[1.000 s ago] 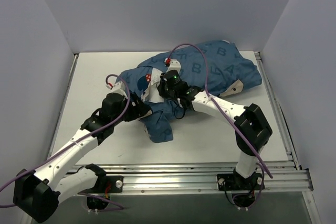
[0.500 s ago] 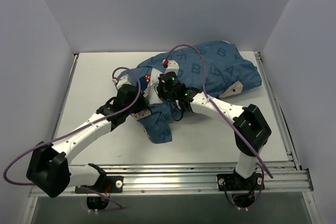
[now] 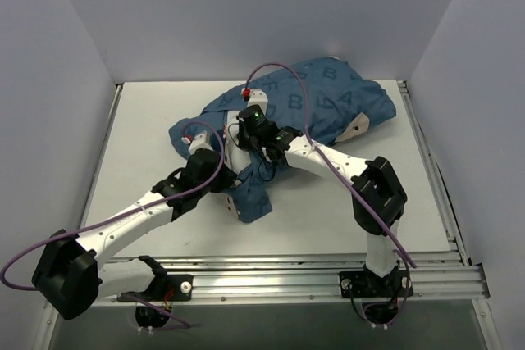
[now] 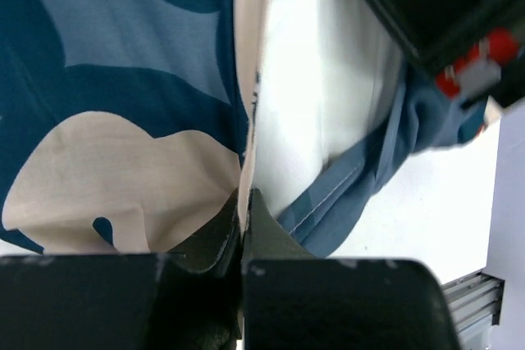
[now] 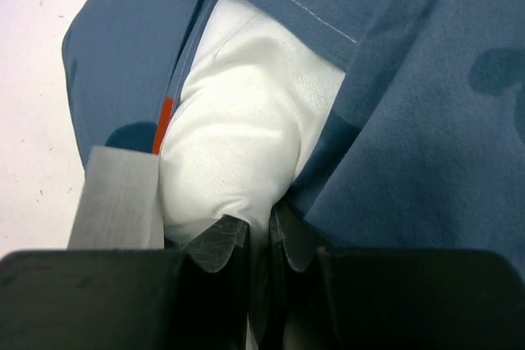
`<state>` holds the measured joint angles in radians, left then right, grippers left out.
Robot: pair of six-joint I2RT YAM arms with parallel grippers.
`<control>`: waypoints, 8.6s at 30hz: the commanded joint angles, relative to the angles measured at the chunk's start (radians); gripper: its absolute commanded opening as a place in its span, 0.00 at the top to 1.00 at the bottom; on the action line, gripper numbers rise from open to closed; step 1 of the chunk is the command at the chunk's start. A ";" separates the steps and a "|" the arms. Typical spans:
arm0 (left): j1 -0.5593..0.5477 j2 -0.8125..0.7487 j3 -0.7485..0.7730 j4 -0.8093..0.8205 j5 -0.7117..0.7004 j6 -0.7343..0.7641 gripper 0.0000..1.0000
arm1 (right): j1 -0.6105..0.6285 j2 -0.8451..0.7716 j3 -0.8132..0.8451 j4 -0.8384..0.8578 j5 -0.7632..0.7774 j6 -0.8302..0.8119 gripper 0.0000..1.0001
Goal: Remove the pillowcase from the pillow
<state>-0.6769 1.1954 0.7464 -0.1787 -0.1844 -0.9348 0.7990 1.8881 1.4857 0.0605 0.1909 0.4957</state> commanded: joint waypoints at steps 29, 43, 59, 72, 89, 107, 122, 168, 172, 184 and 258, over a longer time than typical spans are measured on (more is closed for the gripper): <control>-0.116 0.112 -0.018 0.085 -0.007 0.100 0.97 | -0.051 -0.251 -0.073 -0.028 -0.010 -0.088 0.62; -0.115 0.066 -0.119 0.206 -0.047 0.048 0.97 | 0.011 -0.391 -0.451 0.012 0.150 -0.045 0.51; -0.115 0.098 -0.130 0.258 -0.037 0.062 0.97 | 0.046 -0.721 -0.642 -0.129 0.338 0.110 0.38; -0.122 0.086 -0.166 0.281 -0.040 0.031 0.97 | 0.236 -0.465 -0.461 0.059 0.323 0.093 0.28; -0.122 0.096 -0.185 0.285 -0.049 0.004 0.97 | 0.109 -0.479 -0.597 -0.120 0.441 0.297 0.25; -0.122 0.109 -0.174 0.288 -0.033 0.001 0.97 | 0.190 -0.561 -0.555 0.217 0.162 0.146 0.30; -0.125 0.108 -0.180 0.288 -0.032 -0.010 0.97 | 0.152 -0.452 -0.591 -0.017 0.346 0.238 0.15; -0.210 -0.014 -0.160 0.128 -0.053 -0.038 0.98 | -0.084 -0.142 -0.180 0.343 0.012 0.155 1.00; -0.210 -0.049 -0.170 0.094 -0.053 -0.033 0.98 | -0.167 -0.176 -0.157 0.360 -0.024 0.173 1.00; -0.211 0.027 -0.110 0.084 -0.004 0.019 0.98 | -0.245 -0.181 0.060 0.323 -0.090 0.244 1.00; 0.289 0.147 0.303 -0.064 0.240 0.361 0.27 | 0.105 -0.187 -0.293 0.007 0.160 -0.367 0.14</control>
<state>-0.3962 1.3468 0.9958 -0.3275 0.0212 -0.5934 0.9562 1.7164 1.2621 0.0521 0.2989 0.0853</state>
